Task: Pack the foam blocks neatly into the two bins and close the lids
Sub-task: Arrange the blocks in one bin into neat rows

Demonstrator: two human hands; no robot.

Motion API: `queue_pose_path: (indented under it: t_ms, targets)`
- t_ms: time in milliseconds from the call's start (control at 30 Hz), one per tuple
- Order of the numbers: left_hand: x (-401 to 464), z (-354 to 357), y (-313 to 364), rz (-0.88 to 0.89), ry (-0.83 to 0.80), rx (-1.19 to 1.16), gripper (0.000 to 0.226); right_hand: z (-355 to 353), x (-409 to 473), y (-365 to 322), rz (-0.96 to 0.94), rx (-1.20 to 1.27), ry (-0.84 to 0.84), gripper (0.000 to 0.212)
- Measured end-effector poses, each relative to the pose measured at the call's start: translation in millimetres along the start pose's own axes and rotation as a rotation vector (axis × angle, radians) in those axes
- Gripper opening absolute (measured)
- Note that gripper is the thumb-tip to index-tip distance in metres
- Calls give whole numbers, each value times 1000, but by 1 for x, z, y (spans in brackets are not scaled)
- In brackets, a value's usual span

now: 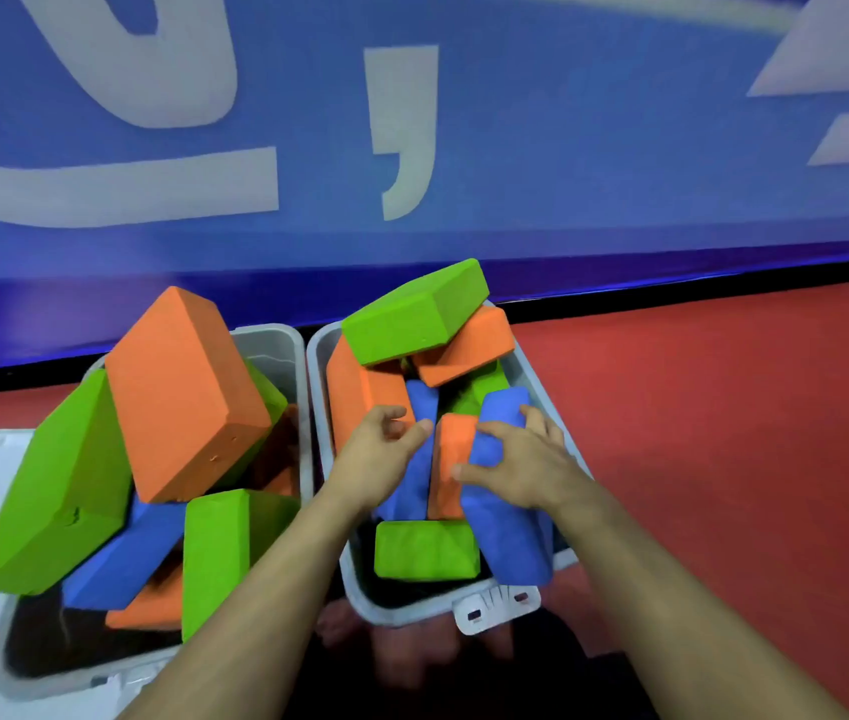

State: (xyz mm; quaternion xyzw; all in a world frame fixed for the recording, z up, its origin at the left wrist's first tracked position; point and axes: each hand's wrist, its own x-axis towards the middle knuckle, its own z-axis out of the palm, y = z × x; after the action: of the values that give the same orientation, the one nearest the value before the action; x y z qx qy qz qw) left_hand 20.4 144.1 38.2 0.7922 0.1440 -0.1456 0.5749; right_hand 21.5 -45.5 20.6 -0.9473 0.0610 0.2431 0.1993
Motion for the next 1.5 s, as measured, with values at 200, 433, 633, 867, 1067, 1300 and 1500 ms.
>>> queue_pose_path:
  t_ms: [200,433,633,867,1067,1300,1500]
  targets:
    - [-5,26,3,74,-58,95,48,3,-26,17,75,13,-116,109]
    - [0,40,3,142,-67,112,46,2,-36,17,87,146,-67,97]
    - [3,42,-4,179,-80,151,46,-13,-28,33,104,200,41,92]
    - [-16,47,9,144,-302,105,91,-57,-36,54,217,739,152,85]
    - [-23,50,12,171,-436,100,95,-69,-49,61,190,1001,221,54]
    - [-25,75,-3,335,-365,204,85,-55,-50,46,160,911,326,101]
    - [-22,64,8,394,-277,54,69,-51,-51,39,45,915,515,97]
